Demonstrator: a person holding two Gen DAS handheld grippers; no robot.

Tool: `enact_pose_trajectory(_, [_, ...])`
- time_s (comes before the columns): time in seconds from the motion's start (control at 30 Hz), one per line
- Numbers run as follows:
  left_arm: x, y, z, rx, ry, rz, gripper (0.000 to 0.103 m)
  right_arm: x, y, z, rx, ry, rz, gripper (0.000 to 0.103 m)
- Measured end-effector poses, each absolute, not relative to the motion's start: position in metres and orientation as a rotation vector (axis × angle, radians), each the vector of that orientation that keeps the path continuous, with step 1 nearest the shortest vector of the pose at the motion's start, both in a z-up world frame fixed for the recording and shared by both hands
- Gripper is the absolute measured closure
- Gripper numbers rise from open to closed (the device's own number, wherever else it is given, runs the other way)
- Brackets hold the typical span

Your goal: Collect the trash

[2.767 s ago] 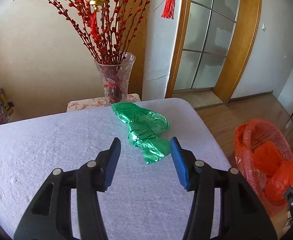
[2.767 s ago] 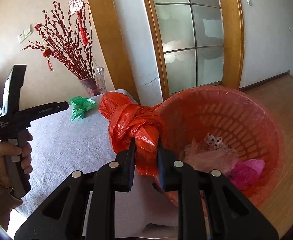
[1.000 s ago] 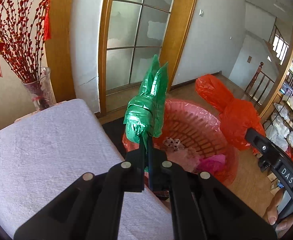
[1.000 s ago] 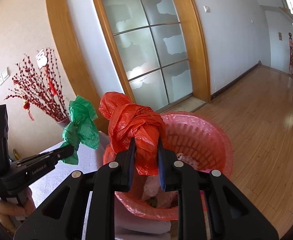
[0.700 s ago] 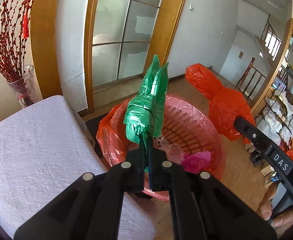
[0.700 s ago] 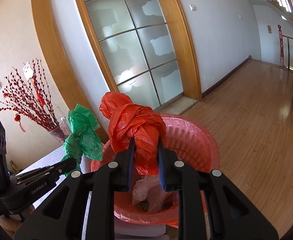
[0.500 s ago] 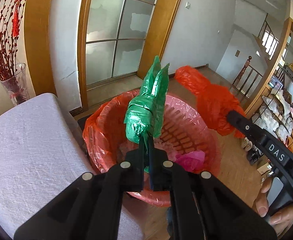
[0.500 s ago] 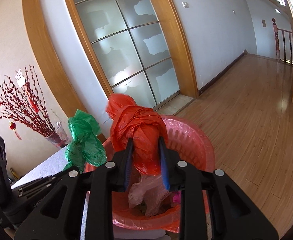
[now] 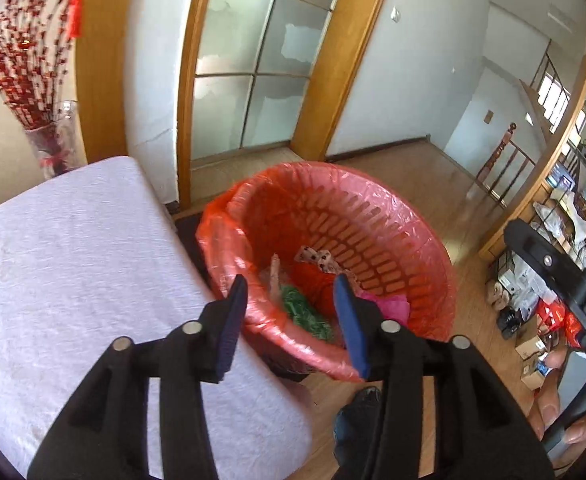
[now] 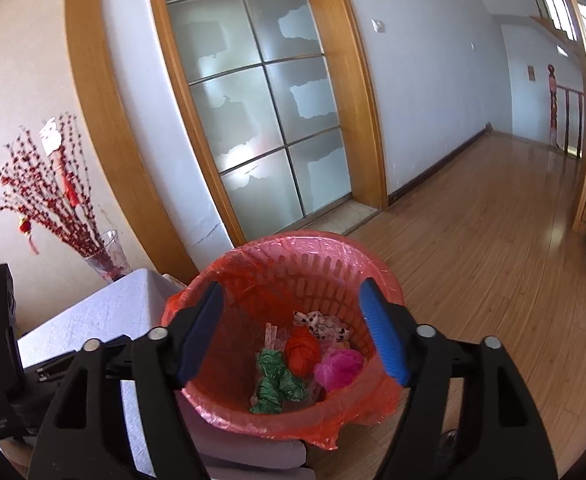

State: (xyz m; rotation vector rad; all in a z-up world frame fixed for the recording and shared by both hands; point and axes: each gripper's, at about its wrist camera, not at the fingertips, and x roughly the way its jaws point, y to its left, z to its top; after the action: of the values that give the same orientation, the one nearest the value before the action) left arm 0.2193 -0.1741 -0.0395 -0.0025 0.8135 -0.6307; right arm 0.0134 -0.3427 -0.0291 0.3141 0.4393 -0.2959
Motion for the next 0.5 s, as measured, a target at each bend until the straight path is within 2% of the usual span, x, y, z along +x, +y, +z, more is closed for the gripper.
enact_pose_trajectory(0.03, [0.215,-0.165,-0.035,-0.009,0.796,-0.618,0.051,0.011,-0.336,-0.025,0.299,0.429,-0.289,0.019])
enact_pose_trajectory(0.1, [0.206,-0.149,-0.026,-0.013,0.758,-0.586,0.042,0.004,-0.323,-0.016,0.269,0.407,-0.277,0.007])
enact_pose_trajectory(0.17, [0.196,-0.129,-0.017,-0.018,0.716,-0.548,0.036,-0.004,-0.307,-0.007,0.243,0.378,-0.271,0.002])
enact_pose_trajectory(0.3, [0.175,-0.092,0.002,-0.03,0.634,-0.463,0.015,-0.013,-0.283,0.003,0.219,0.372,-0.256,0.002])
enact_pose_trajectory(0.5, [0.138,-0.042,0.026,-0.034,0.528,-0.323,0.005,-0.032,-0.246,0.009,0.154,0.346,-0.224,0.002])
